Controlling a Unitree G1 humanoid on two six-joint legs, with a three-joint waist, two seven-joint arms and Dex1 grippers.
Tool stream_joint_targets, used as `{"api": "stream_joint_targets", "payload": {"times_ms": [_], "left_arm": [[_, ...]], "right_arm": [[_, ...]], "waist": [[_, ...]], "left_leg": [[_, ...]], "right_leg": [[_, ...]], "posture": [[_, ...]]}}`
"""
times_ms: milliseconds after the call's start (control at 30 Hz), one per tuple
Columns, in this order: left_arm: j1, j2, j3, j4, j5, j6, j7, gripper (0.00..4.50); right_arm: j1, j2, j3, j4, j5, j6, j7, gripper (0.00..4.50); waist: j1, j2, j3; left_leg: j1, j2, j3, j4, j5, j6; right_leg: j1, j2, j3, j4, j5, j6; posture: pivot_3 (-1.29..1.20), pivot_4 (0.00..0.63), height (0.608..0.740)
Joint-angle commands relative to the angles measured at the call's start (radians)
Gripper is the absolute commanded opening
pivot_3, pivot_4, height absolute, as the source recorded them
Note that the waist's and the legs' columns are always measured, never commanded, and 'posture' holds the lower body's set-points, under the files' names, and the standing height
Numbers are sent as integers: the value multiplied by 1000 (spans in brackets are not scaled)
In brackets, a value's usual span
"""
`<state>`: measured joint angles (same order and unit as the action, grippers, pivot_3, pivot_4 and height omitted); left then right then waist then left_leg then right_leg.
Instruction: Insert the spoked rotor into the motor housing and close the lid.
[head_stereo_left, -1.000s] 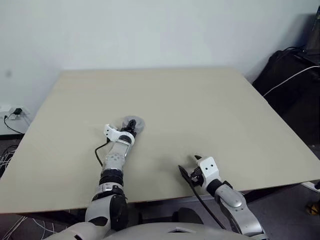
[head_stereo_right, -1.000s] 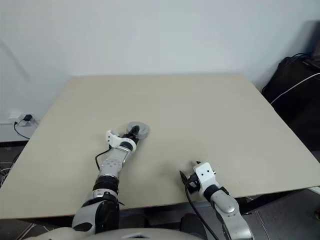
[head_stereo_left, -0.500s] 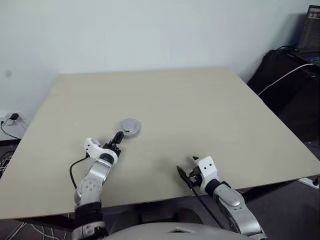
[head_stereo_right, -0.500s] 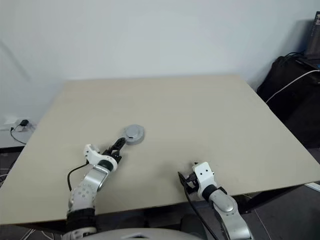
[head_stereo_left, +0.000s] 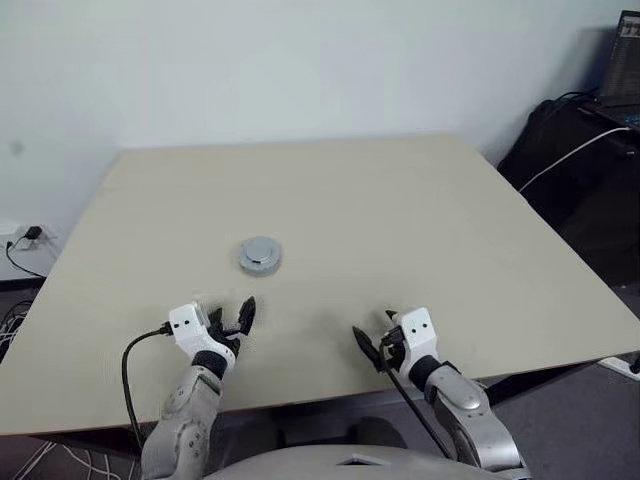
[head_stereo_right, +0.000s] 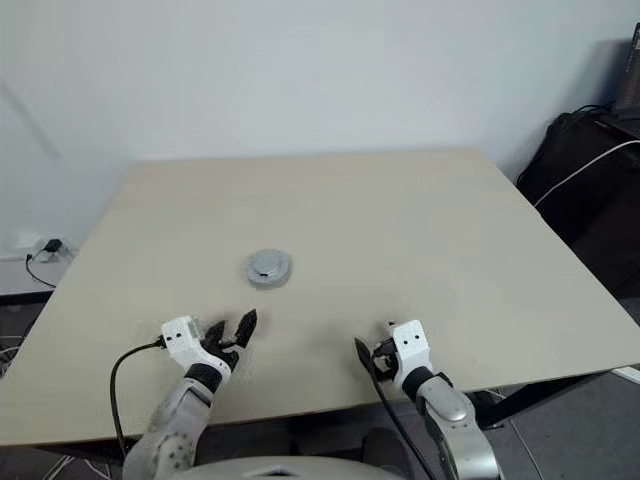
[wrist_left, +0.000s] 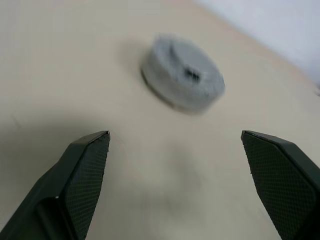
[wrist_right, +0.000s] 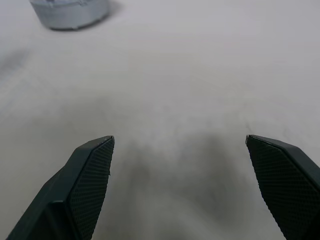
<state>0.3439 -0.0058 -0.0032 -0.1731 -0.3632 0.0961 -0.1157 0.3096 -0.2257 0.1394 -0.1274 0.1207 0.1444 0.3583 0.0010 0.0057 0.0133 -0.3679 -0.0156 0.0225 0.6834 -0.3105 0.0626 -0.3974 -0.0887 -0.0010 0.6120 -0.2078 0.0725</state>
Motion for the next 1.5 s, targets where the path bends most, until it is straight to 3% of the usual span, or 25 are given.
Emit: {"api": "stream_joint_targets", "payload": {"times_ms": [33,267,500,700,1500], "left_arm": [[-6,-2,-38,58,149,-194,2,4454],[-24,3,-70,181,303,-434,4,4454],[-19,38,-67,237,341,-545,-14,4454],[-11,38,-50,264,346,-588,-4,4454],[-25,43,-32,285,352,-612,8,4454]], "right_arm": [[3,20,-21,-33,-17,-72,-37,4500],[39,65,-29,4,-83,-187,-136,4500],[37,101,-74,52,-110,-278,-221,4500],[30,162,-131,88,-134,-373,-331,4500],[11,168,-110,114,-159,-357,-322,4500]], "waist": [[4,0,0],[14,0,0],[15,1,0],[15,3,-1],[14,7,-4]], "left_leg": [[0,0,0,0,0,0],[-3,0,0,0,0,1],[-7,0,0,0,2,5],[-9,0,1,0,2,6],[-9,0,1,1,3,7]], "right_leg": [[0,0,0,0,0,0],[-3,-1,-1,0,0,0],[-7,-1,-1,0,0,0],[-10,-1,-1,0,0,0],[-9,0,-1,1,0,0]], "posture": [[0,0,740],[0,0,740],[0,0,740],[0,0,740],[0,0,740]]}}
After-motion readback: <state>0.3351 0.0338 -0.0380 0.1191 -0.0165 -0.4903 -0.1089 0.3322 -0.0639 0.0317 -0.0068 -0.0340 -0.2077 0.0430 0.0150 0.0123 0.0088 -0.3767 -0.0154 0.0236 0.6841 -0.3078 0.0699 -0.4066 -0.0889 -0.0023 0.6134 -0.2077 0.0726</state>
